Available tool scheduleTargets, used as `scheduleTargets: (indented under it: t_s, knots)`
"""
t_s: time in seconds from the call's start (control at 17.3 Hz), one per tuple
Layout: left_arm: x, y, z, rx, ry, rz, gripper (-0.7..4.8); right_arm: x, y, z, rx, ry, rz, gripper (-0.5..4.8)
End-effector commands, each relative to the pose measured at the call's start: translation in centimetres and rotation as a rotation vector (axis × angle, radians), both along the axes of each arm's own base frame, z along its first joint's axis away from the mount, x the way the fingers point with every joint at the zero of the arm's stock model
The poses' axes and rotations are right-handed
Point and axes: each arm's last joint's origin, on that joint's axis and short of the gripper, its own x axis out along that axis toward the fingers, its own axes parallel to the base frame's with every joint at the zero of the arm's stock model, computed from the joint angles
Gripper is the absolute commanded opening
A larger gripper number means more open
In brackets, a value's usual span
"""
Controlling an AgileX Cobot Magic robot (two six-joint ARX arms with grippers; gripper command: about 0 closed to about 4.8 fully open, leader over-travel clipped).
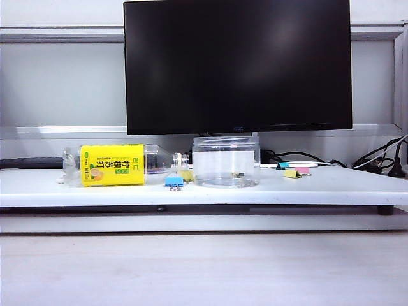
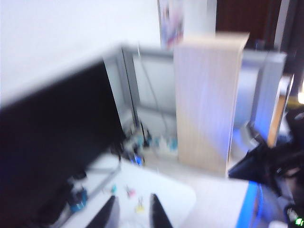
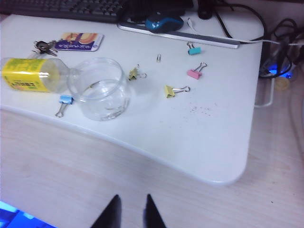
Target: Take the clips out of the round transparent plastic box and place them on the table.
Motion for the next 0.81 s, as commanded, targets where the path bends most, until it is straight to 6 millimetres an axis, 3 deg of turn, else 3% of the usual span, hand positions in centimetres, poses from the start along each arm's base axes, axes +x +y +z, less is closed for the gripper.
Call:
scheduleTargets:
  t_s: [0.06, 0.17, 0.4, 0.58, 0.81]
  knots:
    - [-4.6, 4.3, 0.2, -0.098, -0.062, 0.036, 0.96, -0.2, 0.0, 0.2, 0.015, -0.020, 0.016, 0.71]
    - [-8.0, 7.5, -0.5, -0.159, -0.102, 0.089, 0.92, -0.2, 0.0, 0.2, 0.017, -0.020, 0.019, 0.71]
    - [-10.8, 10.4, -3.2, -0.142, -0.080, 0.177, 0.91, -0.2, 0.0, 0.3, 0.018, -0.021, 0.020, 0.71]
    - [-10.5, 10.3, -7.6, -0.047, 0.034, 0.233, 0.91, -0.1, 0.1, 0.4, 0.030, -0.034, 0.040, 0.71]
    - [-9.3, 9.1, -13.3, -0.114, 0.008, 0.208, 0.89, -0.1, 0.2, 0.6, 0.045, -0.051, 0.065, 0.71]
